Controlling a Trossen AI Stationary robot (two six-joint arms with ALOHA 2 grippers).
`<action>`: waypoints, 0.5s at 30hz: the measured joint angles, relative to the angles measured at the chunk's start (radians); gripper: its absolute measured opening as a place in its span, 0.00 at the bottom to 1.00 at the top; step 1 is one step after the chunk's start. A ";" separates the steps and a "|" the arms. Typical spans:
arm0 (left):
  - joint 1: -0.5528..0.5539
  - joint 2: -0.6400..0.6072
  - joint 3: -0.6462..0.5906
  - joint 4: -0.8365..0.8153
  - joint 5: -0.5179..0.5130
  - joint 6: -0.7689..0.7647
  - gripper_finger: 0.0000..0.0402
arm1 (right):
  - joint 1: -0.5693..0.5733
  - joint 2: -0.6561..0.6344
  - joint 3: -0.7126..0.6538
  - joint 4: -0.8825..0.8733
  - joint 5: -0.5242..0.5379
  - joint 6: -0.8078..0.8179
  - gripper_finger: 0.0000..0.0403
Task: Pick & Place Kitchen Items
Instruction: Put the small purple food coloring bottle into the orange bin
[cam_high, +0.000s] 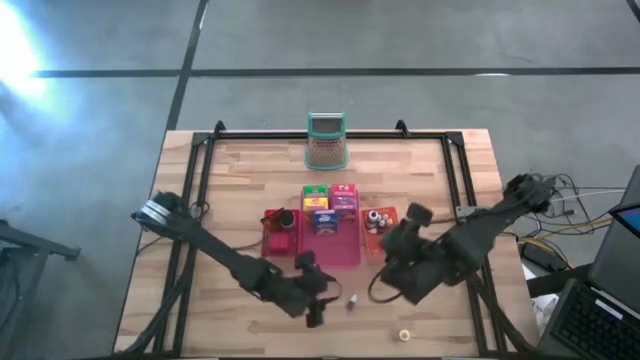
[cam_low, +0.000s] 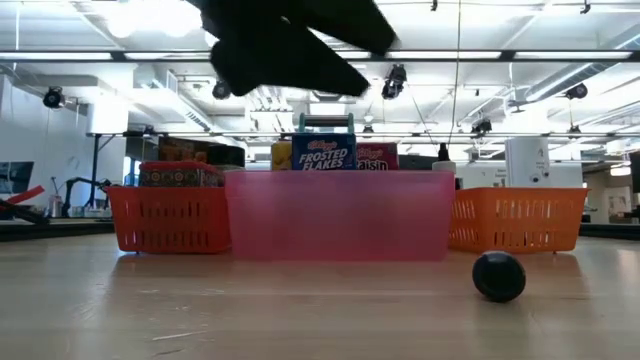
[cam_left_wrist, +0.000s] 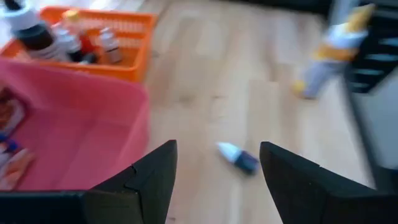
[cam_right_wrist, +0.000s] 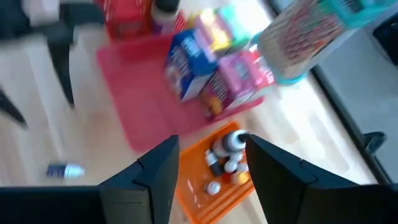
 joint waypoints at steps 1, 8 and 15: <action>0.000 0.032 0.042 -0.046 -0.024 -0.024 0.59 | 0.000 -0.024 -0.010 0.003 0.015 0.001 0.46; 0.000 0.235 0.339 -0.329 -0.050 -0.182 0.59 | 0.001 -0.123 -0.080 0.005 0.055 -0.004 0.45; -0.011 0.317 0.542 -0.560 -0.076 -0.329 0.55 | 0.001 -0.140 -0.154 -0.003 0.057 -0.010 0.41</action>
